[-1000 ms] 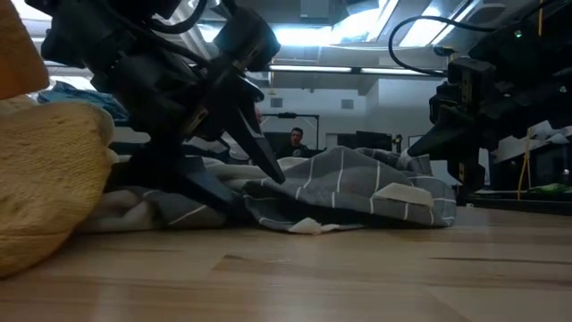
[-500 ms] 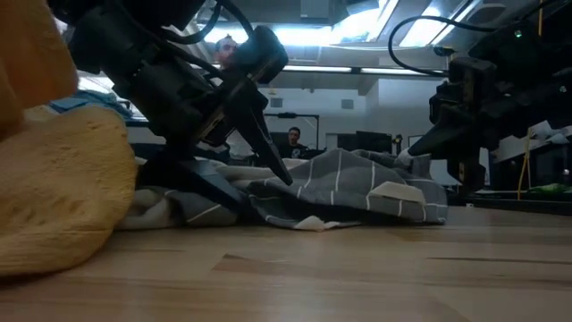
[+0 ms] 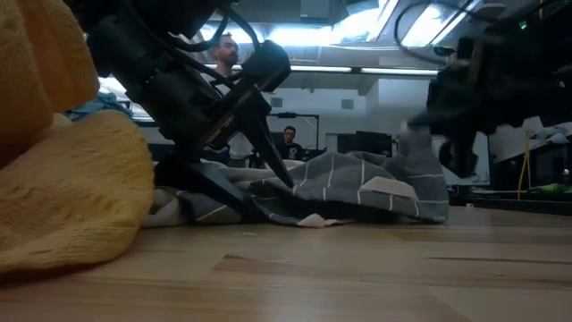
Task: Fold towel
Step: Fold the gray towel
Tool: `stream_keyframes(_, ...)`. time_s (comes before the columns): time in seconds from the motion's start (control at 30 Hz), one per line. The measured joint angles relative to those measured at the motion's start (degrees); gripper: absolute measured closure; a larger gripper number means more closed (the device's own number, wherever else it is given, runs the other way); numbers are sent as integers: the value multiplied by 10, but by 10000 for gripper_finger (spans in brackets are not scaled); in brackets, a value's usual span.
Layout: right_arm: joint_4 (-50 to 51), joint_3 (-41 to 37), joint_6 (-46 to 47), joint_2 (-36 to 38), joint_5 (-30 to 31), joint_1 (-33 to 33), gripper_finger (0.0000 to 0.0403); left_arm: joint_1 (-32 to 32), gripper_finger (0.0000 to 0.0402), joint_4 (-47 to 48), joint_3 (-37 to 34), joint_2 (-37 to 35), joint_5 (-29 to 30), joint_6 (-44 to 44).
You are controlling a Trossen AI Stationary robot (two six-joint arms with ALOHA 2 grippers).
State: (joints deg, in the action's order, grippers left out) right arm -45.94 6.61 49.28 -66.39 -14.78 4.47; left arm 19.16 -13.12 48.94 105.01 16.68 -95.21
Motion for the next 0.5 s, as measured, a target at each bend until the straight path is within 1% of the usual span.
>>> stream_keyframes(0.13, -99, 0, 13, 0, -23, 0, 396, 4, 229, -13, 0, 0, -4, 34)
stream_keyframes(0.23, -146, 0, 16, 0, -24, 0, 396, 8, 229, -31, -1, 1, -4, 67)
stream_keyframes(0.37, -166, 13, 16, 0, -11, 1, 396, 8, 229, -54, -1, 2, -5, 110)
stream_keyframes(0.5, -172, 48, 10, 0, 2, 1, 396, 11, 229, -86, -1, 2, -4, 166)
